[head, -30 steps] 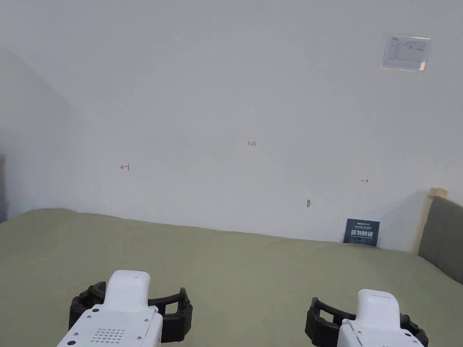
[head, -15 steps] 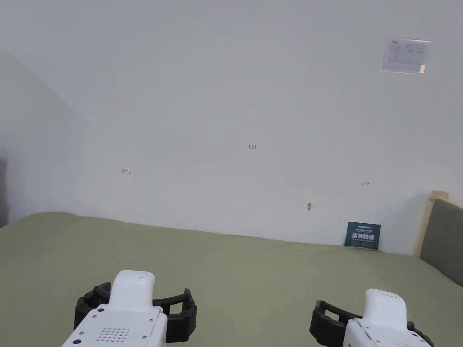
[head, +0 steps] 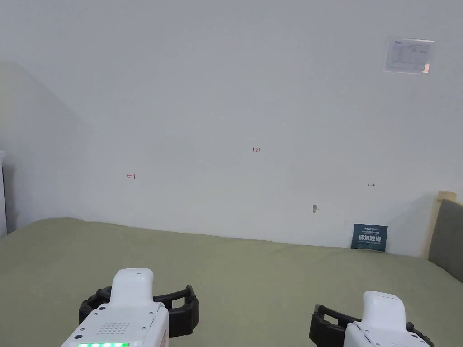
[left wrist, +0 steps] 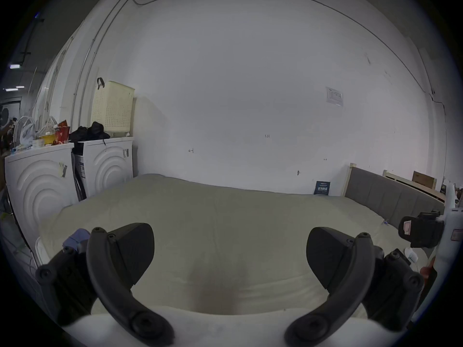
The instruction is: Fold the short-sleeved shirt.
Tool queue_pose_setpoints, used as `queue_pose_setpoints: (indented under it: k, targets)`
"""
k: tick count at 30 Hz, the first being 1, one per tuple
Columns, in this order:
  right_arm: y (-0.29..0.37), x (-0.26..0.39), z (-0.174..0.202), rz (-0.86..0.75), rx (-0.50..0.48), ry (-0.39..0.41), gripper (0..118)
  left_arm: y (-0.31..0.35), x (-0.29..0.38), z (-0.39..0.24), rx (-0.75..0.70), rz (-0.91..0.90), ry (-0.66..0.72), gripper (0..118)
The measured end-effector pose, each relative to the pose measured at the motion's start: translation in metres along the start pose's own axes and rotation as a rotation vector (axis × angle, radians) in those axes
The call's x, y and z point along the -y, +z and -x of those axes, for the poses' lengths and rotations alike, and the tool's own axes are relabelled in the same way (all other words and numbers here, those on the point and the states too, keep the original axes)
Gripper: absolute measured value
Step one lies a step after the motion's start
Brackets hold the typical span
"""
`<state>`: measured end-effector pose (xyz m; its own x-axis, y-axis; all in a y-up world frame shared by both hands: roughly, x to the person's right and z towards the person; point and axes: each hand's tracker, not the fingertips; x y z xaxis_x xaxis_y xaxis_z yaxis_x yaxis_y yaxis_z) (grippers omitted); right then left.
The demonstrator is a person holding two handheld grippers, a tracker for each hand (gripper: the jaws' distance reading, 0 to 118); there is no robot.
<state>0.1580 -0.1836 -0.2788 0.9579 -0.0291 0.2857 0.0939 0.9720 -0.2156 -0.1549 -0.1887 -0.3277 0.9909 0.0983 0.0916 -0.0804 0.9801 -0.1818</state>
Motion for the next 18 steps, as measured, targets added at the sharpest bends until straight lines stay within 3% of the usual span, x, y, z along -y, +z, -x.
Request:
queue_pose_setpoints:
  k: [3, 13, 18]
  targets:
    - [-0.003, 0.001, 0.003, 0.024, 0.052, 0.031, 118, 0.0, 0.0, -0.001, 0.002, 0.001, -0.009, 118]
    - [-0.004, 0.011, 0.002, 0.087, 0.076, -0.014, 118, 0.002, 0.003, 0.001, 0.002, 0.017, 0.004, 118]
    - [-0.001, 0.007, -0.008, 0.042, 0.015, -0.072, 118, 0.003, 0.003, 0.003, -0.001, 0.017, 0.006, 118]
